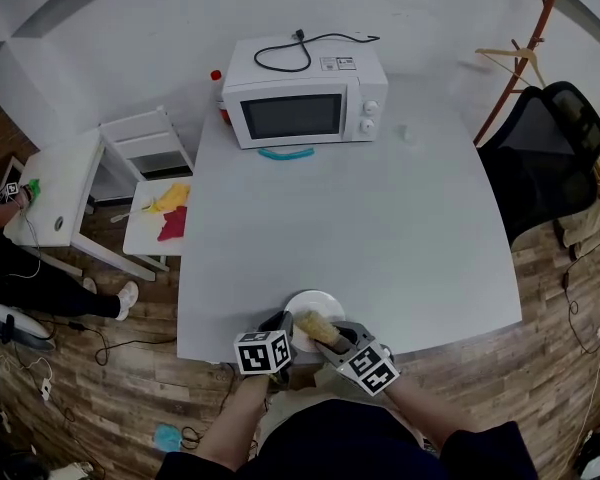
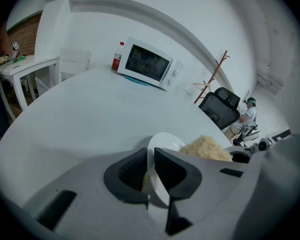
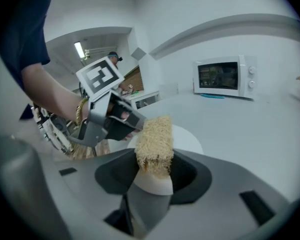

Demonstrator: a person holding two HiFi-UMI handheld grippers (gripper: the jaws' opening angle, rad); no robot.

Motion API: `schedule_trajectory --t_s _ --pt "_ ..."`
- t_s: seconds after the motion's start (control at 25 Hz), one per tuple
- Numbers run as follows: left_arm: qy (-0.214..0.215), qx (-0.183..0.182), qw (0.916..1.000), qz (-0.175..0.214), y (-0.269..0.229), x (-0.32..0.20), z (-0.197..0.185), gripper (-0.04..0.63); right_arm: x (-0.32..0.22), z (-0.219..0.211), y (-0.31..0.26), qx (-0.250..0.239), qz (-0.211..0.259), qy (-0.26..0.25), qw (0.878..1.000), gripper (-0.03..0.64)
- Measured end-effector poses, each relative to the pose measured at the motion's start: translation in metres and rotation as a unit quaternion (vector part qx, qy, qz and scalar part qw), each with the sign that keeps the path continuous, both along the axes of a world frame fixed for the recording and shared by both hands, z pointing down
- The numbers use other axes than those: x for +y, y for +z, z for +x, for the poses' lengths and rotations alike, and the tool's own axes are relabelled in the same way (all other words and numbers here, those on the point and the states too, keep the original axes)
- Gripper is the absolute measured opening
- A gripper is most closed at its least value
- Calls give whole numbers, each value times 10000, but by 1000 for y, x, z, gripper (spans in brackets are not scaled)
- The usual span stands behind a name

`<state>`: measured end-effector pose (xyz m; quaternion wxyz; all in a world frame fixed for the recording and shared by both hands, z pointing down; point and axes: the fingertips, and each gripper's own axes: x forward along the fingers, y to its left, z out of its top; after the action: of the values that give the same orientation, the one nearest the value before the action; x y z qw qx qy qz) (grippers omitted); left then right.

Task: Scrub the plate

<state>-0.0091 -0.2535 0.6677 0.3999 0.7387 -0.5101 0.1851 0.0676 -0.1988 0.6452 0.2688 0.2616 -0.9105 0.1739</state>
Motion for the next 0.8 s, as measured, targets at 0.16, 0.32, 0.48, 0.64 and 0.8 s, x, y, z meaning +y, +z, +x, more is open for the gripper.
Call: schedule_trajectory --t_s 0.16,0.32,0.48,0.64,0.8 --pt "48 -31 10000 10 -1 1 0 51 -38 21 -5 252 262 582 9976 176" --pt "73 -54 9999 71 -5 -1 1 51 -56 32 6 789 373 574 9945 176" --pt "-21 4 10000 78 -3 -4 0 51 -47 23 13 803 378 344 9955 176" --pt "-81 -24 9999 93 0 -5 -2 52 -27 12 14 576 255 158 9979 176" --pt "-128 -27 9999 69 2 -5 -1 51 8 -4 10 294 -20 -422 9987 176"
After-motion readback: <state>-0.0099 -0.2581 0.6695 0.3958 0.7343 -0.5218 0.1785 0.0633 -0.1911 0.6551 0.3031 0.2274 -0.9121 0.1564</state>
